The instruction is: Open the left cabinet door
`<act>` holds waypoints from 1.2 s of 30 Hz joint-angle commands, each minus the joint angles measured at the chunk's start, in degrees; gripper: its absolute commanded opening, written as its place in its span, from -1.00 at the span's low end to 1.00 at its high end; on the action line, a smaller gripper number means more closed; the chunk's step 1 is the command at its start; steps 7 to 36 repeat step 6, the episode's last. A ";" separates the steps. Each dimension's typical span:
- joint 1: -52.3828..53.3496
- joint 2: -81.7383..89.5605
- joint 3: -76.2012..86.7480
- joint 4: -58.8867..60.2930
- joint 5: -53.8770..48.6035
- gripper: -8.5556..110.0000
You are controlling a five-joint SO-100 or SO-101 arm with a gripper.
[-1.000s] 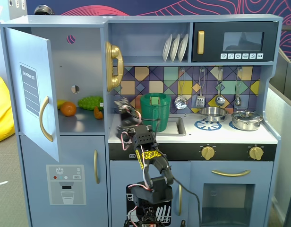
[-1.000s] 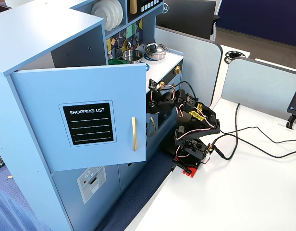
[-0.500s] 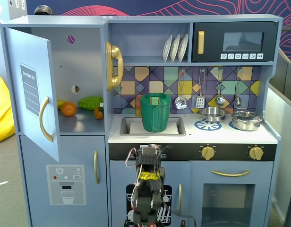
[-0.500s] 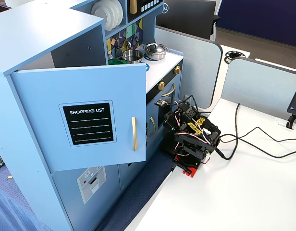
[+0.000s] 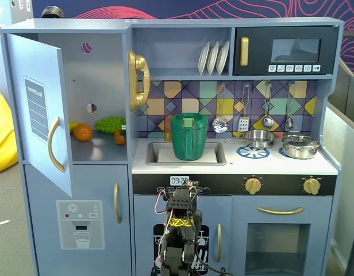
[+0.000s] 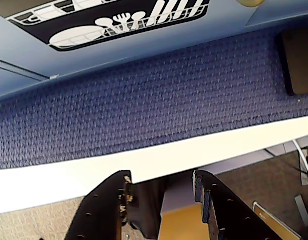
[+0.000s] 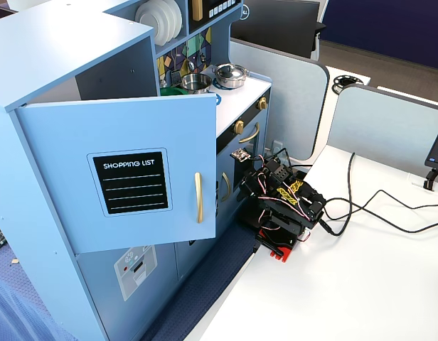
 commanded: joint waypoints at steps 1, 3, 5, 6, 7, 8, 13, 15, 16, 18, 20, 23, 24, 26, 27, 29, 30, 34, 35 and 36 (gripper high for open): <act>-3.16 -0.26 7.21 2.99 2.46 -0.77; -4.57 -0.26 7.21 2.99 2.37 -0.78; -5.63 -0.26 7.21 2.99 1.76 -0.79; -5.98 -0.26 7.21 3.08 1.41 -0.80; -5.98 -0.26 7.21 3.08 1.41 -0.80; -5.98 -0.26 7.21 3.08 1.41 -0.80; -5.98 -0.26 7.21 3.08 1.41 -0.80; -5.98 -0.26 7.21 3.08 1.41 -0.80; -5.98 -0.26 7.21 3.08 1.41 -0.80; -5.98 -0.26 7.21 3.08 1.41 -0.80; -5.98 -0.26 7.21 3.08 1.41 -0.80; -5.98 -0.26 7.21 3.08 1.41 -0.80; -5.98 -0.26 7.21 3.08 1.41 -0.80; -5.98 -0.26 7.21 3.08 1.41 -0.80; -5.98 -0.26 7.21 3.08 1.41 -0.80; -5.98 -0.26 7.21 3.08 1.41 -0.80; -5.98 -0.26 7.21 3.08 1.41 -0.80; -5.98 -0.26 7.21 3.08 1.41 -0.80; -5.98 -0.26 7.21 3.08 1.41 -0.80; -5.98 -0.26 7.21 3.08 1.41 -0.80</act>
